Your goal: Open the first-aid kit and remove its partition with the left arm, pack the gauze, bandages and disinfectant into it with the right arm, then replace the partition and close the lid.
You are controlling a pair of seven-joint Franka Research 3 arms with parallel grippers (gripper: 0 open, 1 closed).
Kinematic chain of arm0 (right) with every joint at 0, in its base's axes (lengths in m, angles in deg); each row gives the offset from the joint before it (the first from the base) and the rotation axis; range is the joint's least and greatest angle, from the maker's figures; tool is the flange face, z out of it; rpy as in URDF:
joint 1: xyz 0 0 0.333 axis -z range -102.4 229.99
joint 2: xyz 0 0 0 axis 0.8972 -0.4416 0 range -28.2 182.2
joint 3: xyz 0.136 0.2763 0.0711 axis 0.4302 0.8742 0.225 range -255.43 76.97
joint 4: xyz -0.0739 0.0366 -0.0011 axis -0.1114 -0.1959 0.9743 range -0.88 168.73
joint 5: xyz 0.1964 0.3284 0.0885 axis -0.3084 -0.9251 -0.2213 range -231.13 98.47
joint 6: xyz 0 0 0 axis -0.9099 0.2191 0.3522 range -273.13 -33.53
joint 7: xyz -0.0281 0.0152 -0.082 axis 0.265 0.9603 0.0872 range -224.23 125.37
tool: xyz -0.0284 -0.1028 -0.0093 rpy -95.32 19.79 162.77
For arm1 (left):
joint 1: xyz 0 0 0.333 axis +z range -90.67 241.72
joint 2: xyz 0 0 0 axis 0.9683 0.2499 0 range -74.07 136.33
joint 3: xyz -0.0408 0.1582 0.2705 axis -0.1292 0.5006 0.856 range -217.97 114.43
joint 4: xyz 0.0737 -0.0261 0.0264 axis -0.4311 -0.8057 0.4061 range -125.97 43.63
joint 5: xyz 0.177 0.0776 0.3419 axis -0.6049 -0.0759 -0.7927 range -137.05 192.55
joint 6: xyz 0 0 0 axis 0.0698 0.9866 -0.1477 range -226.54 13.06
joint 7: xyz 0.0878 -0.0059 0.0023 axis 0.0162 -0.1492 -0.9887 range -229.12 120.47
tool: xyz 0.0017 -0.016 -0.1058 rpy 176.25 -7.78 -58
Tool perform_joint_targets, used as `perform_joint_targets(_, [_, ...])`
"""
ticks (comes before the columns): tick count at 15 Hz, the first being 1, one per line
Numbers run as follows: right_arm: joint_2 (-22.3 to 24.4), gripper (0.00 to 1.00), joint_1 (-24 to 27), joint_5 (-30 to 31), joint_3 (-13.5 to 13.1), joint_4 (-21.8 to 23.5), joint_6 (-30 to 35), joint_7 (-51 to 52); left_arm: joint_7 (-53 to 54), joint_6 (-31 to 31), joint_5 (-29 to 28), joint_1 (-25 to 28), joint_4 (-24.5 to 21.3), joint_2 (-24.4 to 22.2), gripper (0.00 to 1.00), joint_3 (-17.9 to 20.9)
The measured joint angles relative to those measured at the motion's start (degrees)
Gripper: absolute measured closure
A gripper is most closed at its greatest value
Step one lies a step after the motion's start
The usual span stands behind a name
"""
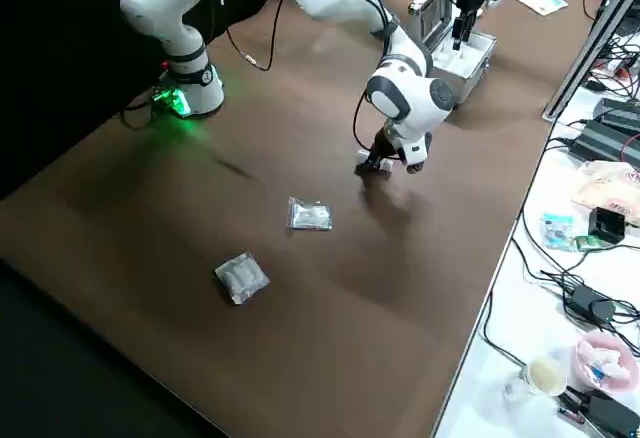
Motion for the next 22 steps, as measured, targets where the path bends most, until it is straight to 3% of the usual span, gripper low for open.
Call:
perform_joint_targets(3, [0.0,0.52,-0.1,0.0,0.0,0.0,0.0,0.0,0.0,0.0,0.0,-0.1,0.0,0.1,0.19,0.0])
perform_joint_targets(5, [0.0,0.56,-0.1,0.0,0.0,-0.1,0.3,0.0,0.0,0.0,0.0,-0.1,0.0,0.1,0.38,0.0])
perform_joint_targets(7, [0.0,0.56,-0.1,0.0,0.0,-0.1,0.3,0.0,0.0,0.1,0.0,-0.1,0.0,0.1,0.41,0.0])
perform_joint_targets(8, [0.0,0.56,-0.1,0.0,0.0,-0.2,0.3,0.0,0.0,0.1,0.0,-0.1,0.0,0.2,0.53,0.0])
perform_joint_targets(10, [0.0,0.56,-0.1,0.0,0.0,-0.3,0.4,0.0,0.0,0.2,0.0,-0.1,0.0,0.2,0.55,0.1])
perform_joint_targets(13, [0.0,0.56,-0.1,0.0,0.0,-0.5,0.4,0.0,0.0,0.4,0.0,-0.3,0.0,0.2,0.82,0.2])
perform_joint_targets(22, [0.1,0.56,-0.1,-0.4,0.0,-1.6,1.8,0.0,0.0,1.0,0.0,-2.2,0.9,0.0,0.96,2.5])
